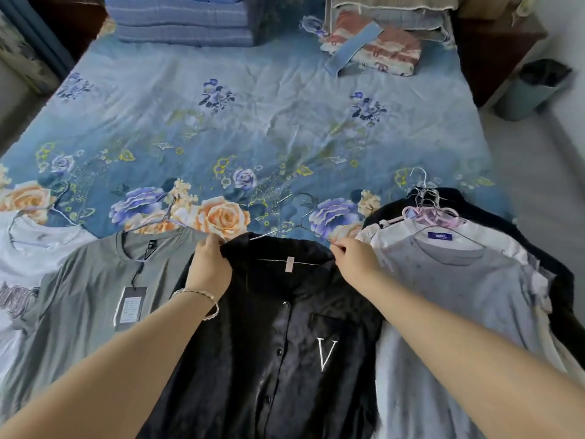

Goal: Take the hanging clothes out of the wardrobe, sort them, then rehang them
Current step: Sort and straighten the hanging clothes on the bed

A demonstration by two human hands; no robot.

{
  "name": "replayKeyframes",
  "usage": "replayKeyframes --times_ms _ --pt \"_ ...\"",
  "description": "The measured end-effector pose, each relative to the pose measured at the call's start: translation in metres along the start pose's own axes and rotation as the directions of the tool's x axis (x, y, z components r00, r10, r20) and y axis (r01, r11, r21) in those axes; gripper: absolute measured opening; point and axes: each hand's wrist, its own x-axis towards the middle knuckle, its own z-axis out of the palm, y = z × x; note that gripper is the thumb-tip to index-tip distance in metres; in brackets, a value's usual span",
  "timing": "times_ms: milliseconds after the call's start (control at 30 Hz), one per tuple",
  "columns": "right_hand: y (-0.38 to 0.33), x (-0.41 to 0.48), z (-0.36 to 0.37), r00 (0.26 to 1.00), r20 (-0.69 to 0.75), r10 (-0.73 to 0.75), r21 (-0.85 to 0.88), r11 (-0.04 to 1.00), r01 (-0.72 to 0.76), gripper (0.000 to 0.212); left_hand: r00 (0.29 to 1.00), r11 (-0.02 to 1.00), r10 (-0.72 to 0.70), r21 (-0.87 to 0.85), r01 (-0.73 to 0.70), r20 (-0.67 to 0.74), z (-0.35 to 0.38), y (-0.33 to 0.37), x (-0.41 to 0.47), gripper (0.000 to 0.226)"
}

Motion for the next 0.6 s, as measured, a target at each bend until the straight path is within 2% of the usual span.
replayKeyframes --times_ms 100,200,267,333,400,467,533,567,600 --pt "0.023 0.046 0.027 0.989 0.145 -0.011 0.042 0.999 0.005 0.029 0.997 0.998 0.047 0.035 -0.049 0.058 0.04 0.008 0.032 0.05" --pt "0.045 0.086 0.056 0.965 0.264 0.008 0.084 0.996 -0.031 0.041 0.98 0.979 0.119 0.144 -0.143 0.16 0.078 0.004 0.068 0.065" --pt "0.055 0.106 0.073 0.948 0.316 -0.026 0.115 0.993 -0.011 0.048 0.963 0.953 0.076 0.265 -0.147 0.259 0.099 0.003 0.086 0.069" --pt "0.065 0.118 0.083 0.934 0.347 -0.085 0.15 0.988 0.034 0.049 0.951 0.948 0.018 0.298 -0.114 0.307 0.117 0.007 0.096 0.068" --pt "0.078 0.125 0.082 0.966 0.24 -0.091 0.208 0.977 0.04 0.043 0.952 0.965 0.032 0.24 -0.109 0.303 0.134 0.016 0.1 0.063" --pt "0.094 0.133 0.07 0.995 -0.096 0.022 0.239 0.971 0.002 0.038 0.939 0.964 0.09 0.207 -0.165 0.331 0.149 0.027 0.098 0.056" --pt "0.115 0.143 0.05 0.884 -0.391 0.258 0.237 0.956 -0.174 0.045 0.919 0.956 0.157 0.179 -0.233 0.361 0.164 0.042 0.093 0.049" --pt "0.127 0.149 0.039 0.815 -0.435 0.383 0.245 0.921 -0.303 0.05 0.911 0.952 0.181 0.166 -0.257 0.37 0.169 0.05 0.091 0.047" --pt "0.141 0.157 0.028 0.765 -0.4 0.505 0.24 0.863 -0.444 0.056 0.902 0.948 0.202 0.156 -0.278 0.382 0.175 0.058 0.09 0.046"
